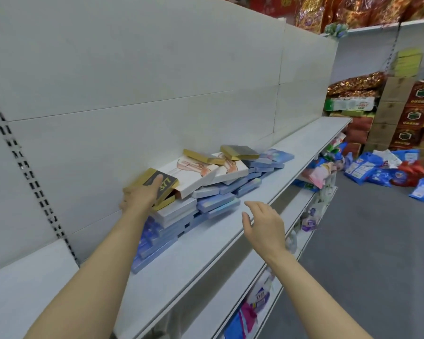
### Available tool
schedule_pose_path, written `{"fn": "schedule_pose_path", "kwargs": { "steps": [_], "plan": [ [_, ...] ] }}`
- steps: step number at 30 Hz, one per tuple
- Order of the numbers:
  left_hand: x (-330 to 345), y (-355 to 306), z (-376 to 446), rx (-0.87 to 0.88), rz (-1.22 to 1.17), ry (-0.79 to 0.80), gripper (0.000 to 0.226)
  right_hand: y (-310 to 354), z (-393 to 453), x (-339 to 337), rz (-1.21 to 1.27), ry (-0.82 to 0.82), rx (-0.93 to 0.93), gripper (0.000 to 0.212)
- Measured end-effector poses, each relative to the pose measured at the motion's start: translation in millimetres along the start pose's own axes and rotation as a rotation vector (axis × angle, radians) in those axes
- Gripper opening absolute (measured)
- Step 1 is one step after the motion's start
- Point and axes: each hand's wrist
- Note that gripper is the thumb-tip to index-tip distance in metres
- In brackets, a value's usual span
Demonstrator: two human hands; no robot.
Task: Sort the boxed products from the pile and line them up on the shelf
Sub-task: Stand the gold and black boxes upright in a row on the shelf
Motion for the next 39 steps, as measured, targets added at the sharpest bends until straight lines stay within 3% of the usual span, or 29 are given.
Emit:
{"fn": "schedule_pose_path", "kwargs": {
  "steps": [4,10,11,14,16,18,21,25,28,31,33,35,37,39],
  "plan": [
    [17,-16,16,-0.121,0.049,-0.032,0.14,-50,44,25,0.008,0.066,0.019,0.027],
    [13,-5,46,-0.192,0.038,-0.054,0.152,-90,116,60,0.072,0.19,0.238,0.021],
    [11,-2,51,-0.213,0.039,-0.036,0.147,-96,130,68,0.127,0.224,0.343,0.024],
    [7,-2,49,-0.186,-0.06,0.027,0.082,-114,170,96,0.384,0.297,0.687,0.03],
    [6,-2,45,-0.208,-0.099,0.049,0.076,-123,192,111,0.523,0.278,0.801,0.034],
    [5,-2,43,-0.223,-0.151,0.029,0.084,-130,209,124,0.545,0.211,0.762,0.033],
    [3,-5,44,-0.239,-0.196,0.041,0.088,-140,231,134,0.307,0.141,0.635,0.046],
    [5,-10,50,-0.223,-0.164,0.0,0.053,-145,260,133,0.102,0.218,0.408,0.061],
    [7,-16,45,-0.175,-0.182,-0.005,0.035,-145,290,138,0.18,0.509,0.096,0.059],
    [13,-22,39,-0.112,-0.154,0.005,0.03,-140,319,124,0.344,0.99,0.05,0.061],
    [16,-25,37,-0.085,-0.119,0.025,0.042,-139,334,109,0.447,1.237,0.099,0.058],
    [19,-26,35,-0.107,-0.06,0.02,0.09,-140,345,103,0.395,1.385,0.09,0.059],
    [21,-20,44,-0.17,0.002,-0.026,0.125,-141,355,108,0.244,1.412,0.036,0.068],
    [26,-24,45,-0.218,0.117,-0.109,0.135,-140,360,114,0.129,1.391,-0.022,0.07]
  ]
}}
Point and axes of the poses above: each hand's wrist, its own z-axis towards the middle knuckle, its own x-axis out of the palm, y = z × x, and after that the axes turned 4 degrees about y, right-handed
